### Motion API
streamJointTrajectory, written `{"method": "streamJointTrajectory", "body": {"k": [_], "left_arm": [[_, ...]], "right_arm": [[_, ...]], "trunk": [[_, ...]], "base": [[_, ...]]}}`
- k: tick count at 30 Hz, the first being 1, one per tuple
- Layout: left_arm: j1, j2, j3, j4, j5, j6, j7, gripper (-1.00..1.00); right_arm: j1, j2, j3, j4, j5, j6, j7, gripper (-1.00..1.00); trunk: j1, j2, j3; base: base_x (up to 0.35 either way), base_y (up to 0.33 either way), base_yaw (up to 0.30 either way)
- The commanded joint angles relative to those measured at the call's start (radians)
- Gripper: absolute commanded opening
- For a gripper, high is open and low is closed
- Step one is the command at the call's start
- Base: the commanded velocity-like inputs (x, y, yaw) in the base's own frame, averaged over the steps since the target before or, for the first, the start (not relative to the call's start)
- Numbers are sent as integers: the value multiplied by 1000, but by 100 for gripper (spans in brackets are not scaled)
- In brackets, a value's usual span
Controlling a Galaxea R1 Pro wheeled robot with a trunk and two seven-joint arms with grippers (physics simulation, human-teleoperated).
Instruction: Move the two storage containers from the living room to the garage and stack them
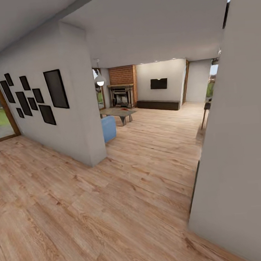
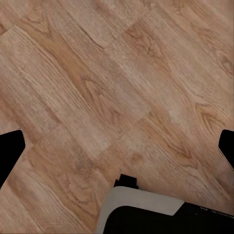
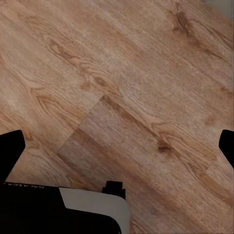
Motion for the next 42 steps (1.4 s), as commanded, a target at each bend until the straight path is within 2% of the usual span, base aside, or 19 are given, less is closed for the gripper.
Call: {"method": "streamJointTrajectory", "body": {"k": [1, 42], "left_arm": [[-1, 0, 0, 1, 3, -4, 1, 100], [-1, 2, 0, 1, 4, -4, 1, 100]], "right_arm": [[-2, -1, 0, 4, 2, -7, 2, 100], [-2, 1, -1, 7, -4, -2, 3, 100]], "trunk": [[1, -1, -1], [1, -1, -1]], "base": [[320, 0, 0], [320, 0, 0]]}}
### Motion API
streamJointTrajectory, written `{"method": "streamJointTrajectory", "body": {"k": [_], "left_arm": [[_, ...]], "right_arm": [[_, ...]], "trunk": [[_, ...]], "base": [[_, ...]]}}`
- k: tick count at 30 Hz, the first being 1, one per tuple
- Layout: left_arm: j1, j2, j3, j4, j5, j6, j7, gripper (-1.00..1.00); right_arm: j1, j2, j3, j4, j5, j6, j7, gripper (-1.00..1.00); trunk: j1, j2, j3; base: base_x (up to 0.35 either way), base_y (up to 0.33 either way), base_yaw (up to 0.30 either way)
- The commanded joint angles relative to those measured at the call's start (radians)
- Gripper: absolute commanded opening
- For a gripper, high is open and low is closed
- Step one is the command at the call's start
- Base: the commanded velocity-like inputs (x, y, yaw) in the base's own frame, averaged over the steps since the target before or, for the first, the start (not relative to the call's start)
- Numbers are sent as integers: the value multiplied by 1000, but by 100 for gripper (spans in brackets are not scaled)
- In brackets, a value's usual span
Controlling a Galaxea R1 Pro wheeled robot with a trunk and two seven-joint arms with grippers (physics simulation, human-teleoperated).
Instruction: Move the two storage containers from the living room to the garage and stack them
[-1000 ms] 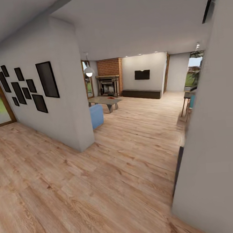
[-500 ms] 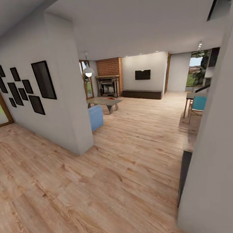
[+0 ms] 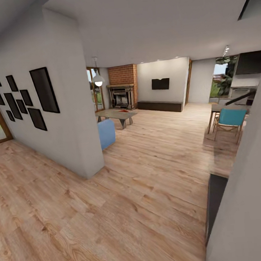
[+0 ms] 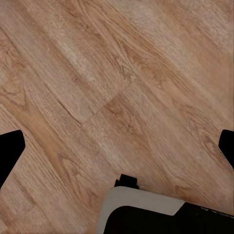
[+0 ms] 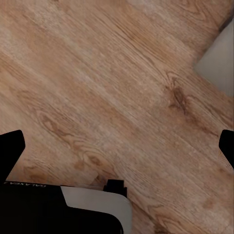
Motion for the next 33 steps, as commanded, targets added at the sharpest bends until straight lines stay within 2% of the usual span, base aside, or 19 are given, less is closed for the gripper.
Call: {"method": "streamJointTrajectory", "body": {"k": [1, 23, 33], "left_arm": [[-1, 0, 0, 1, 4, -4, 1, 100], [-1, 1, -2, 1, 4, -4, 1, 100], [-1, 0, -2, 1, 2, -2, 1, 100]], "right_arm": [[-2, 0, 0, 4, 1, -7, 3, 100], [-2, -1, 0, 5, 1, -7, 2, 100], [-2, 0, 0, 5, 1, -7, 2, 100]], "trunk": [[1, -1, -1], [1, -1, -1], [1, -1, -1]], "base": [[320, 31, 0], [320, 105, 0], [320, 20, 0]]}}
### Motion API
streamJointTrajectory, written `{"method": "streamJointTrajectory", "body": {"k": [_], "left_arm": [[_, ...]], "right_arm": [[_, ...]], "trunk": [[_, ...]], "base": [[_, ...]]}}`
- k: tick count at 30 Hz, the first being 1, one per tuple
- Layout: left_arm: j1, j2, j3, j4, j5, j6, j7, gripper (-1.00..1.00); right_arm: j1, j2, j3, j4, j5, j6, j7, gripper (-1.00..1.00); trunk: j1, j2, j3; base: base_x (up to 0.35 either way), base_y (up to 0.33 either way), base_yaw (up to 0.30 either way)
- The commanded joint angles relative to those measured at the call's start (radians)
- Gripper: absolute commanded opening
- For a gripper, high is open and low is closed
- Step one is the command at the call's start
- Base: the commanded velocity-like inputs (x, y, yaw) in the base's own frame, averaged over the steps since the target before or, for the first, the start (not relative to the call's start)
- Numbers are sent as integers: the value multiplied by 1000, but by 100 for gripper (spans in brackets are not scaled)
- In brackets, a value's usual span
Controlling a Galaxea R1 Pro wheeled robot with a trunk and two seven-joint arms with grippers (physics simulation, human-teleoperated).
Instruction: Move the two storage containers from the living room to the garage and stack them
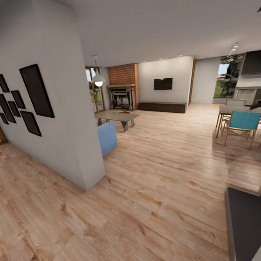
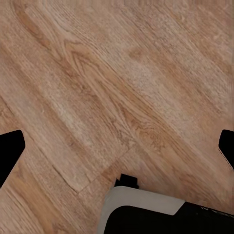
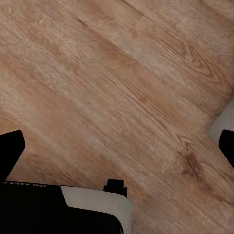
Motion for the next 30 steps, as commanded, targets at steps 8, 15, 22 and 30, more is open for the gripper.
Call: {"method": "streamJointTrajectory", "body": {"k": [8, 15, 22, 30], "left_arm": [[-1, -2, 1, 1, 3, -5, 1, 100], [-1, -2, 1, 1, 3, -5, 1, 100], [-1, -2, 0, 1, 3, -5, 1, 100], [-1, -2, 0, 1, 3, -5, 2, 100]], "right_arm": [[-2, 1, 1, 4, 1, -7, 3, 100], [-2, 2, 1, 4, 1, -7, 3, 100], [-2, 2, 1, 4, 1, -8, 3, 100], [-2, 2, 1, 4, 3, -7, 3, 100]], "trunk": [[1, -1, -1], [1, -1, -1], [1, -1, -1], [1, -1, -1]], "base": [[320, 0, 0], [320, 0, 0], [320, 0, 0], [320, 0, -62]]}}
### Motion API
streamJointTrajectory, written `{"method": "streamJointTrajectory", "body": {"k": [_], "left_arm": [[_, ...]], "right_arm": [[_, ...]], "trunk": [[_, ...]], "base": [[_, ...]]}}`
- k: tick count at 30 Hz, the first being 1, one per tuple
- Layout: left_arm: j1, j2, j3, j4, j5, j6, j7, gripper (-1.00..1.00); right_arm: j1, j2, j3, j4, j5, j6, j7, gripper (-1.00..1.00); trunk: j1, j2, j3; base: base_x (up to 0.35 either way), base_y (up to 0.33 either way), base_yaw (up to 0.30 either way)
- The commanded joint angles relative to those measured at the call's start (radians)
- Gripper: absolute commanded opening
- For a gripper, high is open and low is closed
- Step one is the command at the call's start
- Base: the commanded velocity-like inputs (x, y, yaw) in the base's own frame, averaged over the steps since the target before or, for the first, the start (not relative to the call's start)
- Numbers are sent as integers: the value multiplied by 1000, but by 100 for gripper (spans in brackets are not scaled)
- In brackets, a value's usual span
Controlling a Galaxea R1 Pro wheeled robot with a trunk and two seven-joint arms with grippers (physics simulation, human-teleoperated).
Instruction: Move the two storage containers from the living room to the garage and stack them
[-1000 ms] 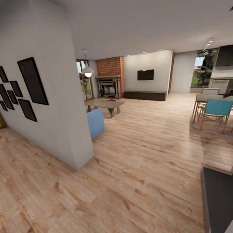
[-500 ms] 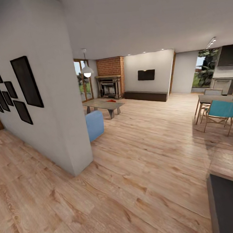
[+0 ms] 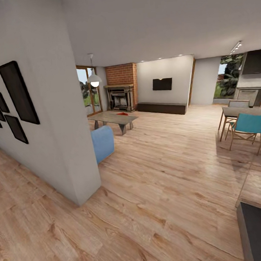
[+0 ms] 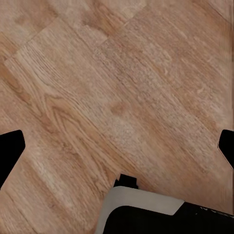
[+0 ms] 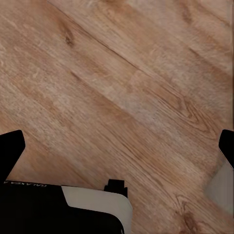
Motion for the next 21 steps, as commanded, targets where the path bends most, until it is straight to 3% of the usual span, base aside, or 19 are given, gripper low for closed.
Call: {"method": "streamJointTrajectory", "body": {"k": [1, 21], "left_arm": [[0, 0, 0, 1, 3, -4, 1, 100], [0, 2, 1, 1, 5, -4, 0, 100]], "right_arm": [[-2, 0, 0, 4, 1, -7, 2, 100], [-2, 0, 0, 3, 2, -11, 2, 100]], "trunk": [[1, -1, -1], [1, -1, -1]], "base": [[320, 0, -240], [320, 0, -274]]}}
